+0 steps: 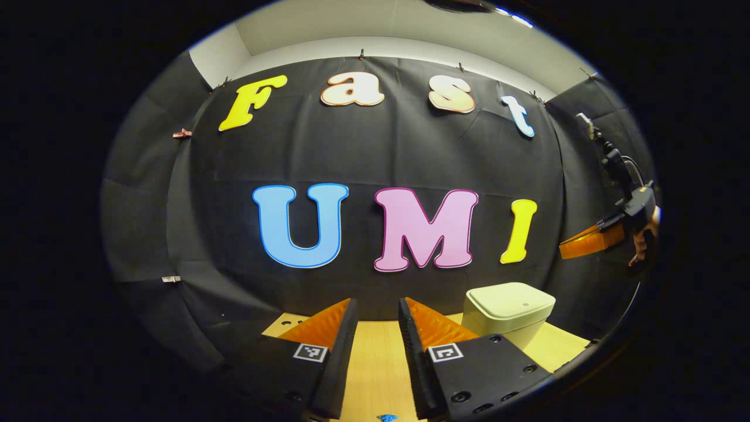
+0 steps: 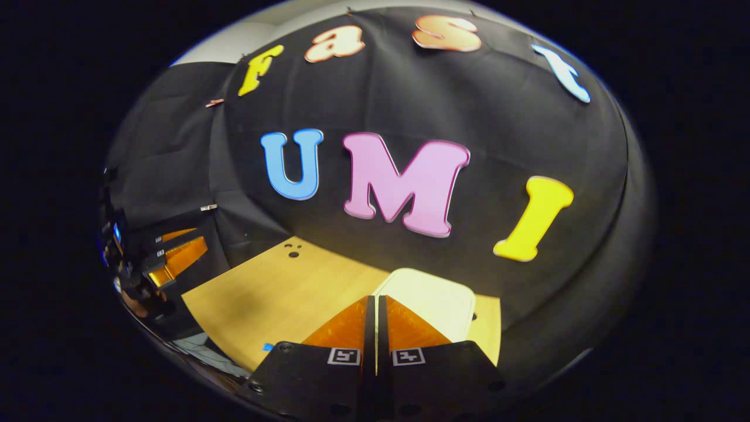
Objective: Press the lid of the desktop garbage bin to open it, pick up the crumpled paper on the desktop and throw it into the bin, then pick up the pop can on the desktop and drop it into the bin, and finally close the garbage bin lid.
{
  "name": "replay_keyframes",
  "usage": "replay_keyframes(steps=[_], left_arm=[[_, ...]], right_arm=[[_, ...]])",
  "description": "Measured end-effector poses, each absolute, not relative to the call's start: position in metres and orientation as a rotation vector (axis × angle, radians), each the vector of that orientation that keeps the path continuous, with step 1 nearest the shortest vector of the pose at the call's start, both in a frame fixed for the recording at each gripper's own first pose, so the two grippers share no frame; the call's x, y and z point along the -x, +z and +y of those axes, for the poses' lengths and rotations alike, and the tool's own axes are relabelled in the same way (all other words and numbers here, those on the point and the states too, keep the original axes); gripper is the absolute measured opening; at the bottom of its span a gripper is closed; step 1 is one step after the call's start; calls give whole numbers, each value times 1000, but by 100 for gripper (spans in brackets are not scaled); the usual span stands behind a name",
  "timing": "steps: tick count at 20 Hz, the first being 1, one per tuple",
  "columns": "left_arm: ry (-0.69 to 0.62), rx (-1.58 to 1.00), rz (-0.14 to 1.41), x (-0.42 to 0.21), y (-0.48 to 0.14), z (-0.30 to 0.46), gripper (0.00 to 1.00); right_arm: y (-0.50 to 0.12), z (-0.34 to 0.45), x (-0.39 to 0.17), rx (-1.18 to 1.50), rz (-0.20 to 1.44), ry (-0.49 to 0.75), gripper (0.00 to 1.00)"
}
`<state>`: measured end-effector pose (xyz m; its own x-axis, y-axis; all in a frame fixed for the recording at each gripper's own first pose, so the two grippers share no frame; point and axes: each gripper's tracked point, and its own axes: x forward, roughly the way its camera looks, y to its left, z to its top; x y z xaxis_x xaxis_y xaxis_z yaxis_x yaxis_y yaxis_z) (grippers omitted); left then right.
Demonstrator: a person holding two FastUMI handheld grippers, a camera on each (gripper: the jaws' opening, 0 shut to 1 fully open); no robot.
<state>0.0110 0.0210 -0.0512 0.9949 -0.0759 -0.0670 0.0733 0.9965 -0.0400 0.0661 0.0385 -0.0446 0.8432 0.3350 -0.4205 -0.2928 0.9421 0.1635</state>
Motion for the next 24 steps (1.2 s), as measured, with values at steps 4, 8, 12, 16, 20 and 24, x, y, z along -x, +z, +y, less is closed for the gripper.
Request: replay_keyframes(steps=[4, 8, 12, 16, 20, 24], left_arm=[[-113, 53, 72, -16, -60, 30, 51], [-144, 49, 79, -20, -68, 42, 59], [-169, 44, 68, -22, -72, 54, 59], [-159, 24, 63, -23, -76, 67, 59], [-144, 38, 65, -22, -80, 73, 59], [-114, 46, 70, -19, -83, 75, 59]], right_arm=[[-84, 27, -89, -75, 640, 328, 5], [-121, 19, -115, -5, 775, 311, 5], [-150, 12, -134, -7, 903, 301, 5], [-173, 8, -146, -45, 1015, 305, 5], [-186, 6, -148, -2, 1101, 323, 5], [-197, 7, -142, 17, 1181, 362, 5]])
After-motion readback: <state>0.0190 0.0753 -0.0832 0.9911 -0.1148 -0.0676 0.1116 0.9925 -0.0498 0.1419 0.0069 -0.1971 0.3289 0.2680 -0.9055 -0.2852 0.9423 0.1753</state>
